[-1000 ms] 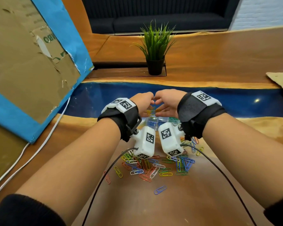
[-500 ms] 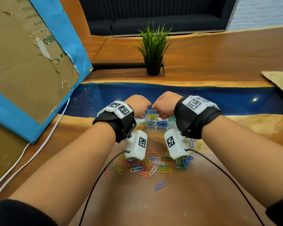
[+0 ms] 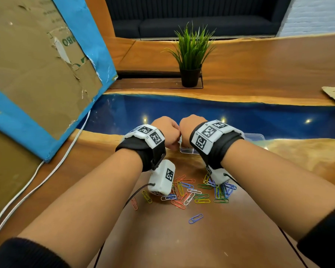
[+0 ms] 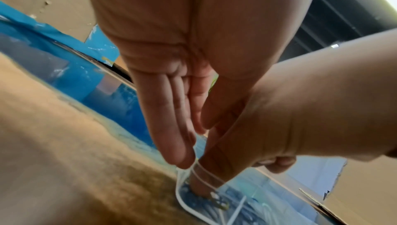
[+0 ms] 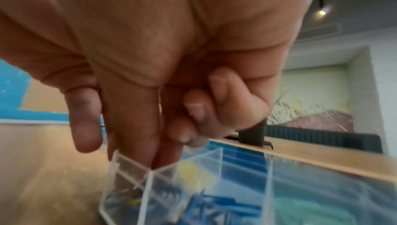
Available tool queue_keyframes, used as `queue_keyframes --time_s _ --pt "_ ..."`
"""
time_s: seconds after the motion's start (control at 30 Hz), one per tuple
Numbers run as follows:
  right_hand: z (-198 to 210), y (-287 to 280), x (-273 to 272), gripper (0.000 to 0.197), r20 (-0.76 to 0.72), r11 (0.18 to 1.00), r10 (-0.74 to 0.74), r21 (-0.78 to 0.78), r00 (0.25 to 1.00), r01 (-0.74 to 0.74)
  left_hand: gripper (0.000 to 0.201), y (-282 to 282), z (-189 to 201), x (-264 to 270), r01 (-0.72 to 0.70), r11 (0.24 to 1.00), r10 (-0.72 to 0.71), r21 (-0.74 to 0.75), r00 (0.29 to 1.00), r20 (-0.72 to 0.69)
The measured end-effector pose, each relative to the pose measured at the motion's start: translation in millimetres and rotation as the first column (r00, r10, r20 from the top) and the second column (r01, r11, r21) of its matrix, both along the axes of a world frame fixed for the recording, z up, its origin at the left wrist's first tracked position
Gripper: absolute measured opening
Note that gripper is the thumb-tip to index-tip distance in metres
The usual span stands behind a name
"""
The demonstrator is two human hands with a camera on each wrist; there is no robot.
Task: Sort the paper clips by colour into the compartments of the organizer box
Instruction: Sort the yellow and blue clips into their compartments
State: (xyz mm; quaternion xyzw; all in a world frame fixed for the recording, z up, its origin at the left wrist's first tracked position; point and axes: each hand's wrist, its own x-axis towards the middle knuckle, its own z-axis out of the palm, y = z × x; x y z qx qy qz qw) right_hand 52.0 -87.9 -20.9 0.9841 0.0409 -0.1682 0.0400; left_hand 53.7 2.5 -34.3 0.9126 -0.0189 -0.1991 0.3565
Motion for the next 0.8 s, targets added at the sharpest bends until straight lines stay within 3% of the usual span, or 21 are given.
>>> queue_keyframes --time_s 0.07,0.2,0.33,0.43,0.6,0.8 --pt "2 2 -1 0.013 -0.007 0.998 0.05 -0.029 0.999 -0.05 0.018 2 -1 -1 0.004 1.0 -0.004 -0.006 1.0 -0.013" --pt "-1 -1 0 0.017 -0.009 0.998 0.061 -0.027 0.998 -0.062 0.016 2 -4 -3 0.009 0.999 -0.01 -0.037 1.0 -0.022" --pt "-1 -15 1 0.016 0.032 0.992 0.007 0.123 0.999 -0.011 0.013 3 -8 -6 -0.002 0.997 0.002 -0.071 1.0 -0.007" --pt "3 -26 7 0.02 0.097 0.974 -0.059 0.226 0.994 0.035 0.022 3 -14 -6 -0.016 0.996 0.015 -0.088 1.0 -0.012" --pt "-2 -28 12 0.025 0.138 0.97 -0.069 0.239 0.988 0.035 0.036 2 -17 -5 0.026 0.999 -0.026 -0.026 0.999 0.023" --pt "-3 -45 3 0.015 0.18 0.936 -0.107 0.35 0.978 0.038 0.03 8 -15 -6 0.056 0.998 -0.057 0.012 0.998 0.04"
